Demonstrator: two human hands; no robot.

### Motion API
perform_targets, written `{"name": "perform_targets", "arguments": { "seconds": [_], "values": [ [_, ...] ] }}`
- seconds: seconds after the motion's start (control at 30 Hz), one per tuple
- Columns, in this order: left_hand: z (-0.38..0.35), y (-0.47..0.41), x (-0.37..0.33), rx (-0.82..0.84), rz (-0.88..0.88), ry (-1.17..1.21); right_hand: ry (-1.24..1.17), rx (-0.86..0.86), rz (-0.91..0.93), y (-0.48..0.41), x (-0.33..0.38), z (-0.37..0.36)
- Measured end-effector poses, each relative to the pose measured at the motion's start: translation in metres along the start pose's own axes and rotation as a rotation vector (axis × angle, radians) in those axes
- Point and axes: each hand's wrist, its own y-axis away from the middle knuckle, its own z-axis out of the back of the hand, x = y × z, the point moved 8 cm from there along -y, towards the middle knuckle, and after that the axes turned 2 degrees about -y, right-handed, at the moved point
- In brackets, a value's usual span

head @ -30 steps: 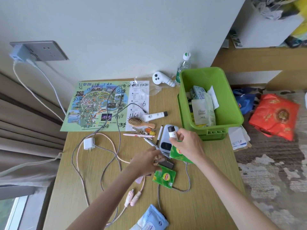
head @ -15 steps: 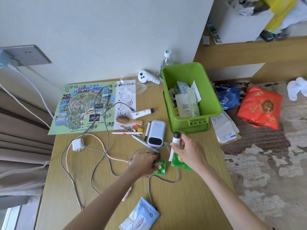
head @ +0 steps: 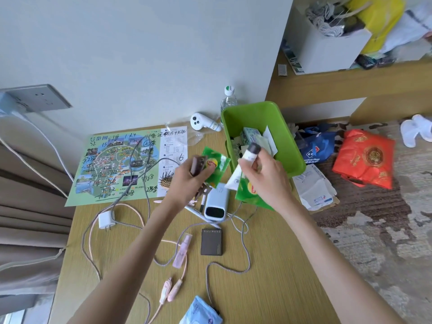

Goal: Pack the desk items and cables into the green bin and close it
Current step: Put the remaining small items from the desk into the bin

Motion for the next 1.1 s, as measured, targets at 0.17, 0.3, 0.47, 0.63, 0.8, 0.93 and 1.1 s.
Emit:
{"name": "perform_targets", "arguments": {
  "seconds": [0.17,0.3,0.47,0.63,0.8,0.93,1.1],
  "values": [
    [0.009,-0.031,-0.026,-0.122,0.019,0.102,0.076,-0.116,-0.093,-0.069,-0.014,0.034],
    [0.009,-0.049,-0.021,-0.137,0.052,0.088,0.253,-0.003,-0.157,-0.117,-0.039,0.02],
    [0.012,-0.065,-0.008,-0.164,0.083,0.072,0.288,0.232,-0.195,-0.155,-0.056,-0.027],
    [0.018,-0.078,0.001,-0.174,0.138,0.077,0.298,0.327,-0.185,-0.159,-0.071,-0.062],
    [0.013,-0.085,0.003,-0.153,0.143,0.045,0.254,0.255,-0.208,-0.157,-0.093,-0.067],
    [0.005,-0.086,0.004,-0.145,0.133,0.016,0.179,0.081,-0.186,-0.16,-0.089,-0.04],
    [-0.009,-0.09,-0.007,-0.095,0.099,-0.028,0.217,0.053,0.08,-0.141,-0.063,-0.012]
  ]
}}
